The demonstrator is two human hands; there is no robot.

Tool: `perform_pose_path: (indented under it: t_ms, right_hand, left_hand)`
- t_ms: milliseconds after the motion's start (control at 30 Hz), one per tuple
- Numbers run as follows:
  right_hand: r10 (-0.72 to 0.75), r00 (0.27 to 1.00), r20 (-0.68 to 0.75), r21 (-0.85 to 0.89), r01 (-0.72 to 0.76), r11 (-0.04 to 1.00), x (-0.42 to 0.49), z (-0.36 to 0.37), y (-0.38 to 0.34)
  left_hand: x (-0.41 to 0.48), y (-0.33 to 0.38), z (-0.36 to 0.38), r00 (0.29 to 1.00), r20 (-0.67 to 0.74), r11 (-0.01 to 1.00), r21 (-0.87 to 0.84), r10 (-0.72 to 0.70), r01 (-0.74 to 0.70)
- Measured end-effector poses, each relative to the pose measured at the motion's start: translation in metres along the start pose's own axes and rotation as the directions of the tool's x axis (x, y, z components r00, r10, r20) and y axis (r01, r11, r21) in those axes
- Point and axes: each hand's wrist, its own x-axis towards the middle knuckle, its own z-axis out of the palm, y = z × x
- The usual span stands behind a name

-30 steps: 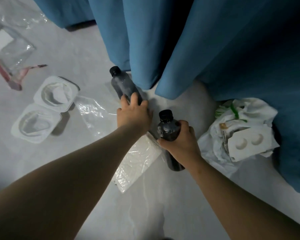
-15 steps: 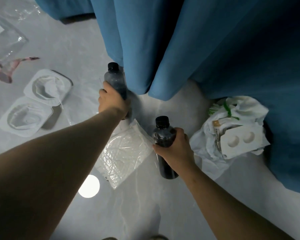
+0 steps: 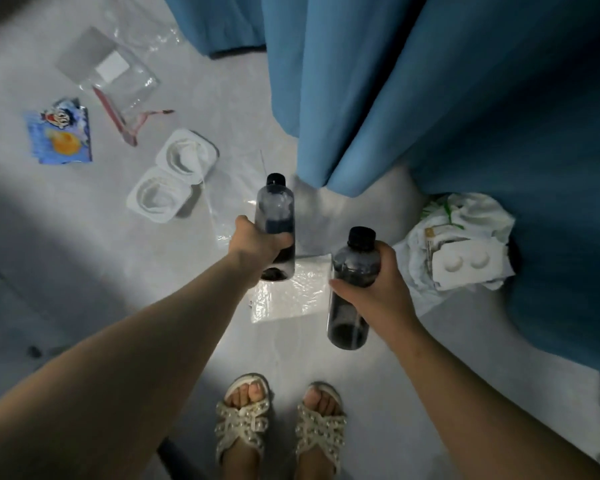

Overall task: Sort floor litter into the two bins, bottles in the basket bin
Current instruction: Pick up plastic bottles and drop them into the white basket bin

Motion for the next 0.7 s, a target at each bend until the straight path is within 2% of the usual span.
perform_pose_path:
  t_ms: [133, 367, 500, 700]
  right_hand:
    - [-0.019, 1.000, 0.015, 0.006, 0.019, 1.000, -0.057, -0.022, -0.028]
    - [-0.012, 0.999, -0.041, 0.049, 0.014, 0.999, -0.167, -0.080, -0.080]
    - [0.021, 0.990, -0.138, 0.150, 0.000, 0.989, -0.229, -0.121, -0.105]
    - [0.085, 0.956, -0.280, 0.284, -0.002, 0.959, -0.313, -0.165, -0.123]
  left_hand:
    - [-0.069, 0.007, -0.030, 0.998, 0.065, 0.994, -0.106, 0.014, -0.007]
    - [-0.185, 0.044, -0.080, 0.963, 0.174, 0.971, -0.154, 0.207, -0.181]
    - [-0.255, 0.073, -0.098, 0.914, 0.271, 0.952, -0.122, 0.304, -0.280]
    - [-0.351, 0.115, -0.109, 0.848, 0.382, 0.916, 0.008, 0.368, -0.401]
